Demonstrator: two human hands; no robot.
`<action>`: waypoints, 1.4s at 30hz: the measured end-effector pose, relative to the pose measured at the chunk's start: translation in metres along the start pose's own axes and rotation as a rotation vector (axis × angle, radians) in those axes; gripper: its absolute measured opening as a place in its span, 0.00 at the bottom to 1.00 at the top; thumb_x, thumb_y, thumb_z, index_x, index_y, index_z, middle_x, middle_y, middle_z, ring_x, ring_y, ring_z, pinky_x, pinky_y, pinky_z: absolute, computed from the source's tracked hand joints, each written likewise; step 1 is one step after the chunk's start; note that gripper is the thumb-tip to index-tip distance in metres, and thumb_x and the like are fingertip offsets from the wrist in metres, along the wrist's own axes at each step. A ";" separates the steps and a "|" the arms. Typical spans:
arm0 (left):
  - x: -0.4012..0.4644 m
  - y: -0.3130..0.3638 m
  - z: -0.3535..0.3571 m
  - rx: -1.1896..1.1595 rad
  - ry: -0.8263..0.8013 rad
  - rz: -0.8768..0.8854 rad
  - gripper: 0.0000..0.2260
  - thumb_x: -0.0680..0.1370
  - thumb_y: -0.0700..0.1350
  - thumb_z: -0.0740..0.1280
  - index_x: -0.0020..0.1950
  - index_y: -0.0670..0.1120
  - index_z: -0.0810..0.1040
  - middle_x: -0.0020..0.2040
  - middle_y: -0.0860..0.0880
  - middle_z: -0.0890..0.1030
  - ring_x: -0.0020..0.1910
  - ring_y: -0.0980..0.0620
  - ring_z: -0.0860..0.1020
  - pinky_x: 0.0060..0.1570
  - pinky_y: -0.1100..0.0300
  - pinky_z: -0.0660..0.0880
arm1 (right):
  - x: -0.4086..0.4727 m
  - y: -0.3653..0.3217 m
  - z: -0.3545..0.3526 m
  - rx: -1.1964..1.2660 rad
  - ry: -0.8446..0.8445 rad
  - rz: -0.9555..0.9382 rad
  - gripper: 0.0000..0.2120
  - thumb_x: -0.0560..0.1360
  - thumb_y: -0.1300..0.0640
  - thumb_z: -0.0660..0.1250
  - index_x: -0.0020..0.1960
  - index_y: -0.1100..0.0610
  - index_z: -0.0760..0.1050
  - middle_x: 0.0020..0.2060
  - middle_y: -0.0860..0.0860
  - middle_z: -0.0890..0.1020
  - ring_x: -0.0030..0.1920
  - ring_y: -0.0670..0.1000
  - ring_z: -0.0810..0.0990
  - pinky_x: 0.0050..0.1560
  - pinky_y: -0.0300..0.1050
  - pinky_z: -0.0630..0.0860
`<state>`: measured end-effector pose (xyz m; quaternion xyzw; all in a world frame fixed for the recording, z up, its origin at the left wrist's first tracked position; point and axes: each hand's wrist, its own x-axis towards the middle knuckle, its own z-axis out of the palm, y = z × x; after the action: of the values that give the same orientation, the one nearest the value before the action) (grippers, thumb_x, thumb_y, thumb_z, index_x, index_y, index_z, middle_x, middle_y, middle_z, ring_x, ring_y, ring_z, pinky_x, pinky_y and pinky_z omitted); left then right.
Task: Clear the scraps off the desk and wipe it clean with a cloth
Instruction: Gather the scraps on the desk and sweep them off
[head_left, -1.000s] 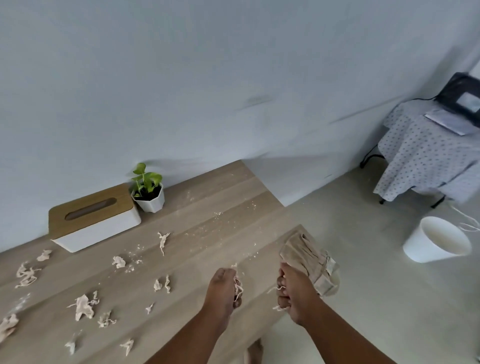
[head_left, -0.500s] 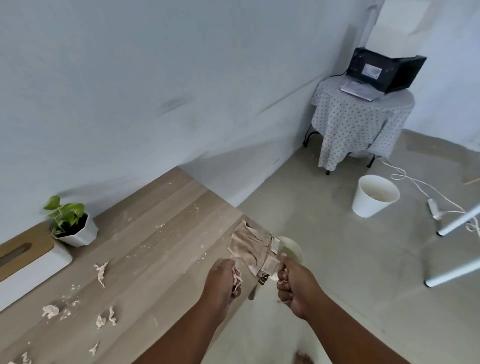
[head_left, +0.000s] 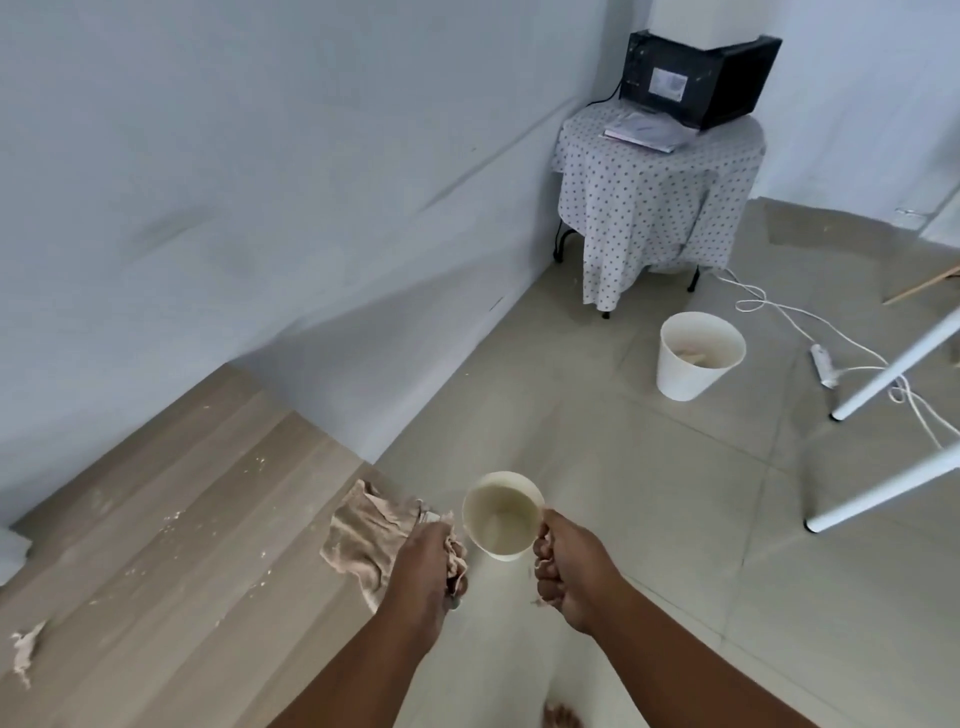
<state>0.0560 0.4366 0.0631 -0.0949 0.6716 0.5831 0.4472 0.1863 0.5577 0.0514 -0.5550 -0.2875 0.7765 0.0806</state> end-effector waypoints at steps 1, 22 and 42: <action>0.002 0.001 0.008 -0.008 0.002 -0.003 0.11 0.81 0.46 0.64 0.38 0.49 0.73 0.27 0.51 0.70 0.21 0.53 0.65 0.32 0.59 0.57 | 0.004 -0.007 -0.003 0.004 -0.002 0.006 0.16 0.81 0.47 0.63 0.38 0.53 0.68 0.27 0.47 0.67 0.24 0.47 0.58 0.26 0.38 0.52; 0.125 0.051 0.092 0.014 0.031 -0.178 0.07 0.81 0.47 0.64 0.53 0.46 0.78 0.41 0.47 0.78 0.37 0.49 0.75 0.23 0.57 0.72 | 0.118 -0.109 0.004 -0.009 0.080 0.010 0.05 0.78 0.55 0.62 0.44 0.54 0.71 0.27 0.48 0.68 0.23 0.47 0.58 0.24 0.37 0.53; 0.293 -0.006 0.151 -0.450 0.227 -0.378 0.08 0.80 0.41 0.63 0.41 0.47 0.73 0.28 0.51 0.71 0.22 0.56 0.65 0.23 0.66 0.62 | 0.301 -0.143 -0.015 -0.221 0.140 0.083 0.14 0.85 0.47 0.58 0.46 0.54 0.70 0.29 0.50 0.71 0.22 0.47 0.62 0.24 0.36 0.57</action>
<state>-0.0365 0.6814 -0.1380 -0.3791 0.5418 0.6094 0.4374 0.0599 0.8145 -0.1209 -0.6248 -0.3418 0.7020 0.0066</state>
